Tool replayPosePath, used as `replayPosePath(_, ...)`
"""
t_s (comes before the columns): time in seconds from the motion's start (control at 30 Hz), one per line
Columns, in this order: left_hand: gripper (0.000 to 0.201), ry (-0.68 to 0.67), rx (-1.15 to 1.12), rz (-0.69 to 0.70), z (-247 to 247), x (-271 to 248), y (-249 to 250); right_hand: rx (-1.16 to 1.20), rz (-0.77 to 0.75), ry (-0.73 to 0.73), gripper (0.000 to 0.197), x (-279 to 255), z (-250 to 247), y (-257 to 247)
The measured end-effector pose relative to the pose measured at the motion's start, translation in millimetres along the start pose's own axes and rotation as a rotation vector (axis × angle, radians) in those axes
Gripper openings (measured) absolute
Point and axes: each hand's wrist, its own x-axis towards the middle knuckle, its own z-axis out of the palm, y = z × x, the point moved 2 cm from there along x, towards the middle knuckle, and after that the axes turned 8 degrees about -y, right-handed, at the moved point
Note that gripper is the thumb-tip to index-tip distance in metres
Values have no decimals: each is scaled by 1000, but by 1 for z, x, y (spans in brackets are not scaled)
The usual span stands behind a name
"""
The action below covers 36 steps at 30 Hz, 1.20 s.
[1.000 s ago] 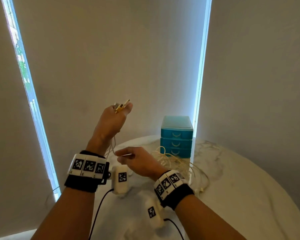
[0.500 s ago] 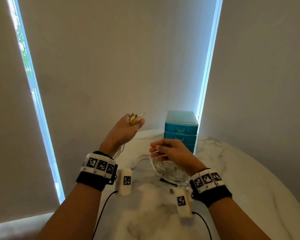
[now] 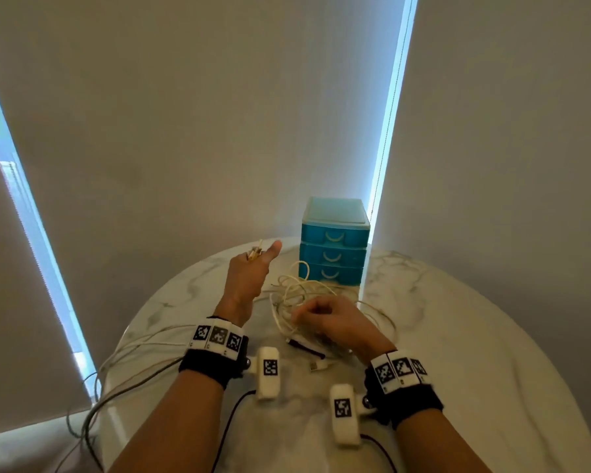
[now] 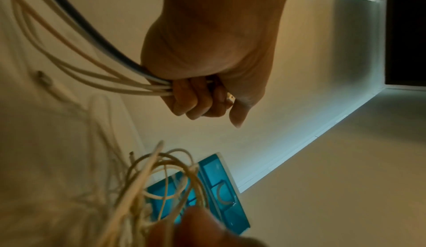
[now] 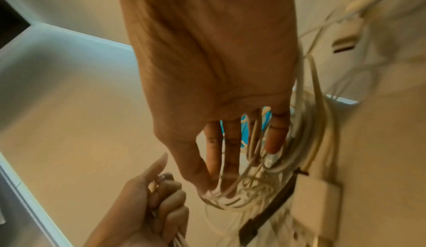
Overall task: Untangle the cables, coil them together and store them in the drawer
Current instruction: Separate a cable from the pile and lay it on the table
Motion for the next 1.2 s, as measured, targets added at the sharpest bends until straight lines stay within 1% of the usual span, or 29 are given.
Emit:
replayPosePath(0.07,45,-61,10,-41,-1,2,-11,110,-36,96,10,2,-12,2)
replayPosePath(0.13,44,-109,39,-47,-3,2,-16,275,-64,217,13,2,-24,7)
replayPosePath(0.2,43,-124,70,-26,-6,3,-15,428,-95,324,18,0,-33,10)
replayPosePath(0.27,39,-98,94,-6,-13,4,-15,523,-127,418,21,-3,-39,10)
replayPosePath(0.37,35,-71,74,-17,-25,8,-20,651,-187,516,22,-8,-47,9)
replayPosePath(0.47,33,-125,65,-49,-30,5,-21,810,-195,582,20,-10,-55,12)
replayPosePath(0.53,33,-166,117,-79,-28,3,-22,944,-175,599,20,-10,-62,18)
replayPosePath(0.6,35,-211,208,-128,-25,2,-22,1046,-168,587,20,-8,-66,23)
replayPosePath(0.67,29,-288,284,-174,-22,1,-23,1076,-167,581,18,-7,-68,27)
replayPosePath(0.73,33,-353,326,-201,-20,-1,-24,1103,-179,577,10,-8,-69,28)
replayPosePath(0.77,31,-372,347,-207,-20,-1,-25,1135,-199,564,6,-9,-69,27)
replayPosePath(0.83,23,-387,386,-210,-19,-2,-23,1233,-250,541,18,-12,-70,27)
replayPosePath(0.87,22,-393,386,-215,-18,-3,-23,1282,-271,535,21,-13,-70,28)
replayPosePath(0.93,21,-419,377,-222,-16,-3,-22,1332,-293,529,23,-15,-71,30)
replayPosePath(0.97,27,-429,398,-220,-15,-2,-22,1339,-299,528,23,-15,-71,30)
replayPosePath(1.0,32,-439,437,-222,-14,-2,-23,1338,-297,534,24,-15,-71,30)
replayPosePath(1.07,35,-490,548,-225,-12,-4,-25,1338,-300,538,25,-14,-70,30)
replayPosePath(1.13,37,-548,639,-249,-11,-5,-28,1353,-305,545,23,-13,-70,30)
replayPosePath(1.2,36,-568,724,-262,-12,-3,-29,1362,-313,560,23,-13,-71,30)
